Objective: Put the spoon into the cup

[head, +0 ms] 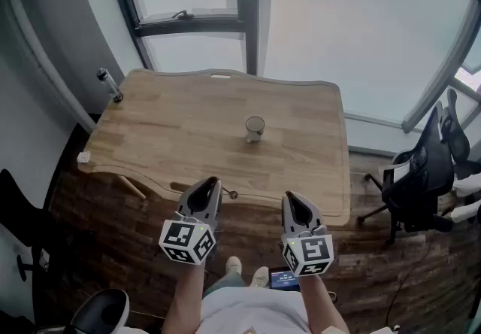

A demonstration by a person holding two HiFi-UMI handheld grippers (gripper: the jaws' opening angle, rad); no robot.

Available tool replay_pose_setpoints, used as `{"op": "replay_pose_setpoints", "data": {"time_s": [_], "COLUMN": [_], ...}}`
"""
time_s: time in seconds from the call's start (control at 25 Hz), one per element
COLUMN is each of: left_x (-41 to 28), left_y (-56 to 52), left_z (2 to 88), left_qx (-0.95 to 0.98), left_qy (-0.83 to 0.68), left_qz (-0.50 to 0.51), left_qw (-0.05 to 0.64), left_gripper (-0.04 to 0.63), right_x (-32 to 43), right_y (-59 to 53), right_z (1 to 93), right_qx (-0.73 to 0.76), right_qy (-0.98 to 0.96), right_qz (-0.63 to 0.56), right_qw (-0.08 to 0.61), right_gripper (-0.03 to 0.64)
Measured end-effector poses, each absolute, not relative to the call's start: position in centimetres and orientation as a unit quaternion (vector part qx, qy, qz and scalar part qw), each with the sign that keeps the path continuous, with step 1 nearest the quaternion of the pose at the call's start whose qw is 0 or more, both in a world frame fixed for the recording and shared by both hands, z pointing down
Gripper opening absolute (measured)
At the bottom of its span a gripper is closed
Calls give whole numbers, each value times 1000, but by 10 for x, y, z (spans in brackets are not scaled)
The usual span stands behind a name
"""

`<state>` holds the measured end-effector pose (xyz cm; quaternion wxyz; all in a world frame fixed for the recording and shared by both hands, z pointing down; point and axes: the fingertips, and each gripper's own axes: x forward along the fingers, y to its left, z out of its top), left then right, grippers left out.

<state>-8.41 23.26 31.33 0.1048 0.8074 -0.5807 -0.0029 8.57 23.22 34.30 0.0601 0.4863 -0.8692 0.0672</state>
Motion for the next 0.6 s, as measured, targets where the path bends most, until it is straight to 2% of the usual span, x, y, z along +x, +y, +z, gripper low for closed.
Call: {"op": "replay_pose_setpoints", "data": {"time_s": [0.4,0.6], "left_x": [-92,-84], "left_y": [251,254], "left_z": [315,316], "left_qx": [810,813], "left_qy": [-575,-572], "left_qz": [-1,1], "left_qw": [114,112], "left_gripper": [52,52], "right_x": [83,95], "right_y": [250,255], "right_z": [338,333], "right_qx": [496,504], "right_qy": [-863,-860], "right_qz": [59,65], "right_qw": [67,45], "right_gripper": [31,31]}}
